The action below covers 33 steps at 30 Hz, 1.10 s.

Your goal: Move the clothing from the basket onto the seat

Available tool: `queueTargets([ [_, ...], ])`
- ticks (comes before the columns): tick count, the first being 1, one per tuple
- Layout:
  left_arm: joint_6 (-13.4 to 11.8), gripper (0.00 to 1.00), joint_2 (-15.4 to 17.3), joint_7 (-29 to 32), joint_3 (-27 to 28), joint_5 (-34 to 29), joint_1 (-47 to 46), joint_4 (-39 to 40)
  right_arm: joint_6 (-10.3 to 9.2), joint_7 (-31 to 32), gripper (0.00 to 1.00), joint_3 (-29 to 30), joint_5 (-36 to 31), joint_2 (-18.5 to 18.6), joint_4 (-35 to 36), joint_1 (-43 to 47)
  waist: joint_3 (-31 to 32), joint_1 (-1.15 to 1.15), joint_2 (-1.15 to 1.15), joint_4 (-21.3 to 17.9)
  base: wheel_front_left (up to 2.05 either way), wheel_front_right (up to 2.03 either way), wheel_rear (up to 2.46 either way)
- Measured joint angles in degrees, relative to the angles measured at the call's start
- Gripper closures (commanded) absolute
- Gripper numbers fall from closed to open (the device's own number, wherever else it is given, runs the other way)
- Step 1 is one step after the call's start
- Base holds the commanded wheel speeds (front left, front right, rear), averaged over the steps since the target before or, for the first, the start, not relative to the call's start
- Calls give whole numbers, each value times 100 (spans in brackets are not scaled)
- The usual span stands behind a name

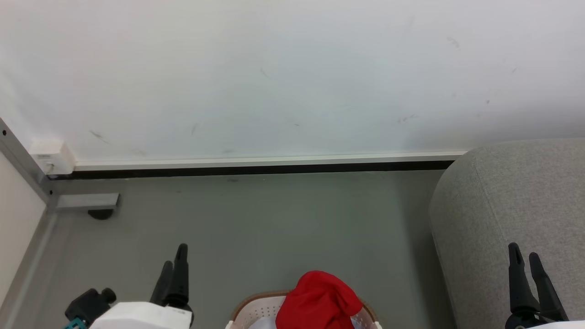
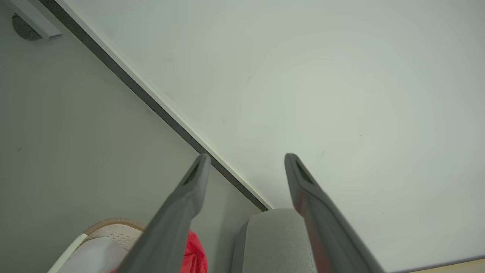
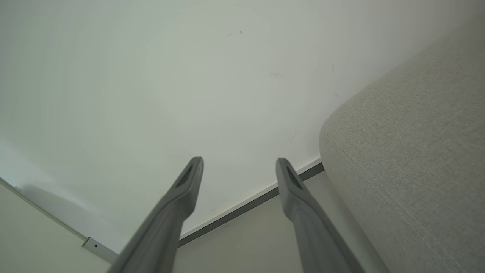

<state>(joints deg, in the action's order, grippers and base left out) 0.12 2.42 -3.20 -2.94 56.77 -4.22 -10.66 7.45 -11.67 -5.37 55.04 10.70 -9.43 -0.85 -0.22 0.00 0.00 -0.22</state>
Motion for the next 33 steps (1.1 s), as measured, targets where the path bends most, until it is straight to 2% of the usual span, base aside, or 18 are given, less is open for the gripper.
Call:
queueTargets([
  [14, -25, 0, 2, -249, -155, -1272, 5, 13, 0, -60, 0, 261, -1407, -171, -103, 19, 7, 0, 0, -25, 0, 0, 0],
  [33, -68, 0, 8, -549, -367, -2508, 40, -40, 0, -149, 0, 513, -2891, -332, -249, 100, 45, 0, 0, -5, 0, 0, 0],
])
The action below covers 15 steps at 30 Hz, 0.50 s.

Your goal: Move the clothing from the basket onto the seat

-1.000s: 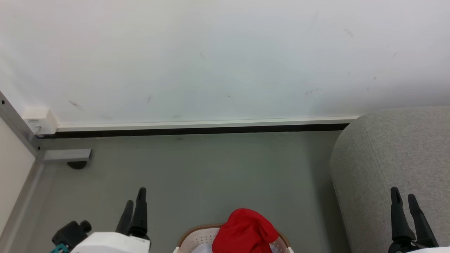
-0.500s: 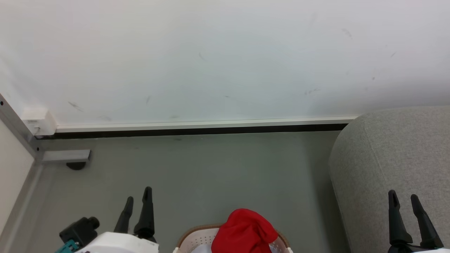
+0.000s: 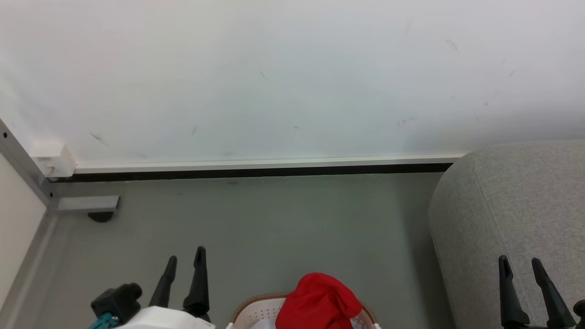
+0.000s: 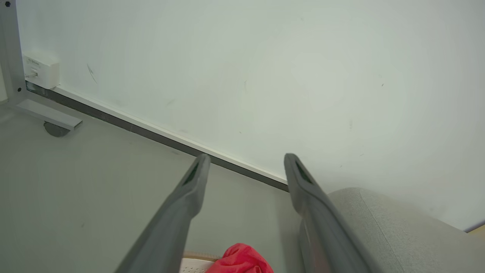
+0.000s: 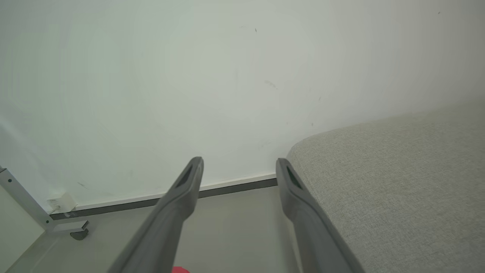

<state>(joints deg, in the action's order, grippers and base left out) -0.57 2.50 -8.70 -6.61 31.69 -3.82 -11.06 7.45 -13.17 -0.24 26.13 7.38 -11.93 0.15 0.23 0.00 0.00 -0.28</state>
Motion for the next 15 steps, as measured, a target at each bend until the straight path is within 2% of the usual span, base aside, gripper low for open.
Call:
queueTargets([
  [15, -18, 0, 3, -225, -63, -971, 30, -47, 0, -52, 0, 180, -932, -165, -43, 110, 21, 0, 0, 13, 0, 0, 0],
])
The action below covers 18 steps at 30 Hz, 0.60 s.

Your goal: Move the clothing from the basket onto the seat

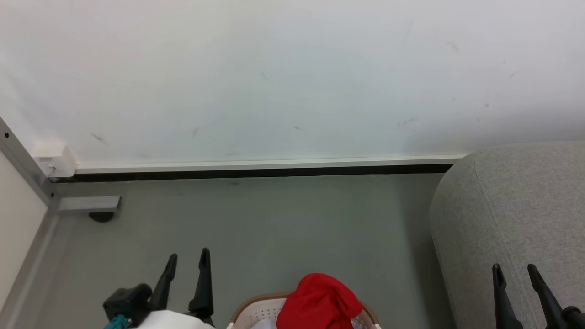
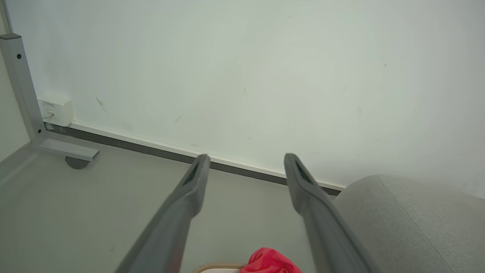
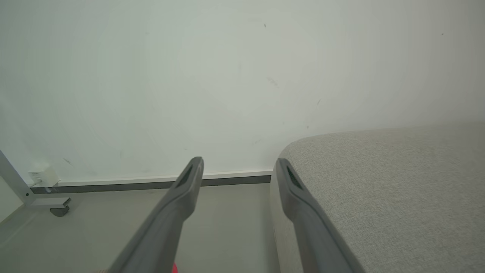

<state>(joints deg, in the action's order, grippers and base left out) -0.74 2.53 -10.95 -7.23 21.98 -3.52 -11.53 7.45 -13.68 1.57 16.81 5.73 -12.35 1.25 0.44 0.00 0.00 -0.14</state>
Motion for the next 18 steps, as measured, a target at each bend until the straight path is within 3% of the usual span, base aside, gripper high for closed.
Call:
queueTargets([
  [18, -55, 0, 5, -185, -78, -898, 8, -53, 1, -54, 0, 148, -927, -159, -7, 73, -30, 0, 0, 23, 0, 0, 0],
])
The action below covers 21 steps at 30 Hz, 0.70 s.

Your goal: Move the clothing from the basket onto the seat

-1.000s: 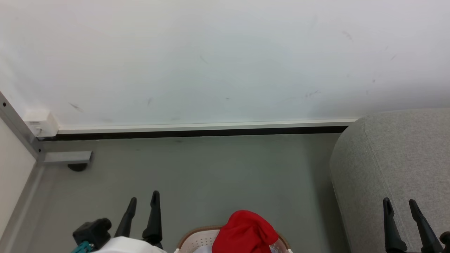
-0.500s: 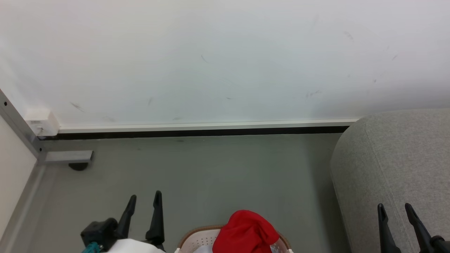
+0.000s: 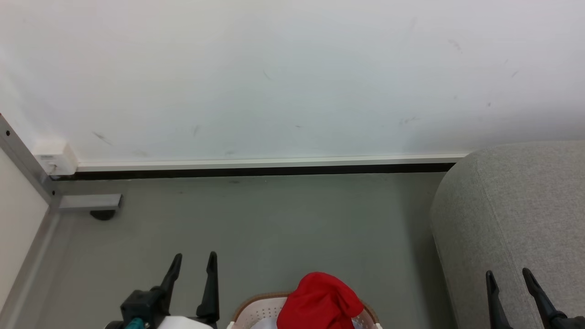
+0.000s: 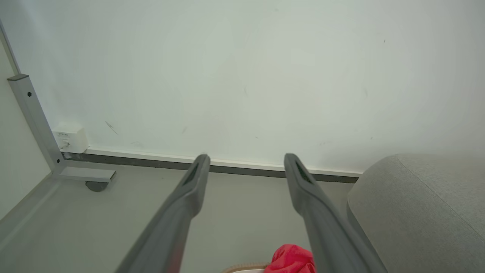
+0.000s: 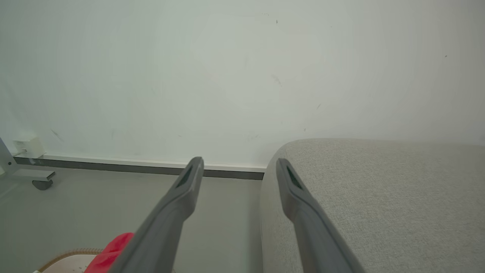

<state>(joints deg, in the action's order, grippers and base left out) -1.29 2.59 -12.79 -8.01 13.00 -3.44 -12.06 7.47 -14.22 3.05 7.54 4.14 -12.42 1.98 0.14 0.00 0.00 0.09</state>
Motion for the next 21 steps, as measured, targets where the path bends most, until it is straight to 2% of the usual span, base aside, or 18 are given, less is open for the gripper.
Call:
queueTargets([
  [21, -26, 0, 7, -229, -29, -803, 29, -123, 0, -70, 0, 180, -748, -130, -52, 52, -22, 0, 0, -55, 0, 0, 0],
])
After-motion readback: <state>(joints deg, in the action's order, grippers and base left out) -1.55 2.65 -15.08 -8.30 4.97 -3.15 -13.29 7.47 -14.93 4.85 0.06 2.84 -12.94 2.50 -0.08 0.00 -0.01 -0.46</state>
